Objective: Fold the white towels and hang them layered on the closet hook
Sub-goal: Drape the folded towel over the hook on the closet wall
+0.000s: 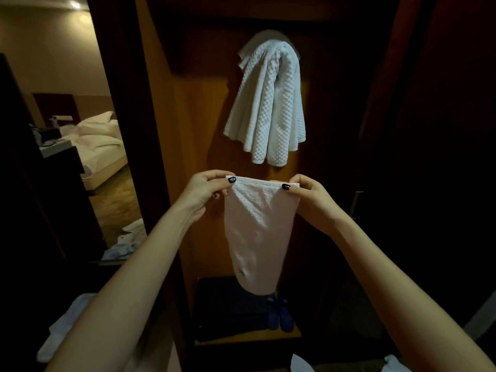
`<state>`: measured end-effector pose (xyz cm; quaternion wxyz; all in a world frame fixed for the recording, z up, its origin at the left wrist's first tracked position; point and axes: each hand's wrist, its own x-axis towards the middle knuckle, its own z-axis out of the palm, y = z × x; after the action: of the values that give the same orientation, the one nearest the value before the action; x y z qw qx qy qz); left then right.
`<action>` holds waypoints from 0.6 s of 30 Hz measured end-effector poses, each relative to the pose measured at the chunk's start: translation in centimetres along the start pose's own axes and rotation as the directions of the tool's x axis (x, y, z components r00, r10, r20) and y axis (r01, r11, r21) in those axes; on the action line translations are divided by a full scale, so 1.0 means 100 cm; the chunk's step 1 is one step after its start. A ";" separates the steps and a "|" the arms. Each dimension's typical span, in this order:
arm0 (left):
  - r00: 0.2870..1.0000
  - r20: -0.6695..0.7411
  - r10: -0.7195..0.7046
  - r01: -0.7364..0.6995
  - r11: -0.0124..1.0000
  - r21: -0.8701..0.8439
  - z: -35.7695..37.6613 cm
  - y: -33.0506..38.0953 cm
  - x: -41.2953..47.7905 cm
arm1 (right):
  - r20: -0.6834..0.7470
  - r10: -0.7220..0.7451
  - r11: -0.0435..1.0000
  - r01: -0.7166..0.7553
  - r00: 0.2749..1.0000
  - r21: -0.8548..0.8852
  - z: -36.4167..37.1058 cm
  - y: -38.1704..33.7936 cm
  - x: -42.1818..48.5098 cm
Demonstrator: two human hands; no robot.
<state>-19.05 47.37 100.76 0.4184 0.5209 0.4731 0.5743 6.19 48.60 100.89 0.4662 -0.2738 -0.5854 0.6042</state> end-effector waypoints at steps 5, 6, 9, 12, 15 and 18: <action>0.994 0.056 -0.091 0.105 0.912 -0.396 0.006 0.000 -0.008 | 0.060 0.066 0.987 -0.074 0.996 0.141 0.007 0.006 -0.002; 0.993 0.073 -0.088 0.112 0.885 -0.452 0.007 0.000 -0.009 | 0.081 0.061 0.981 -0.075 0.995 0.179 0.007 0.008 -0.002; 0.991 0.112 -0.072 0.122 0.834 -0.538 0.010 0.001 -0.012 | 0.144 0.071 0.983 -0.094 0.987 0.160 0.009 0.014 -0.008; 0.987 0.153 -0.058 0.133 0.826 -0.547 0.010 0.002 -0.014 | 0.196 0.061 0.967 -0.106 0.979 0.231 0.010 0.019 -0.010; 0.980 0.189 -0.067 0.160 0.828 -0.537 0.010 0.002 -0.017 | 0.206 0.027 0.922 -0.104 0.978 0.372 0.015 0.016 -0.010; 0.976 0.210 -0.050 0.150 0.856 -0.494 0.015 0.003 -0.022 | 0.181 0.025 0.939 -0.085 0.983 0.332 0.023 0.011 -0.010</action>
<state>-17.33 45.33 100.64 0.6132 0.4193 0.2899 0.6034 4.27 46.84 99.97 0.4365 -0.1521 -0.5034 0.7300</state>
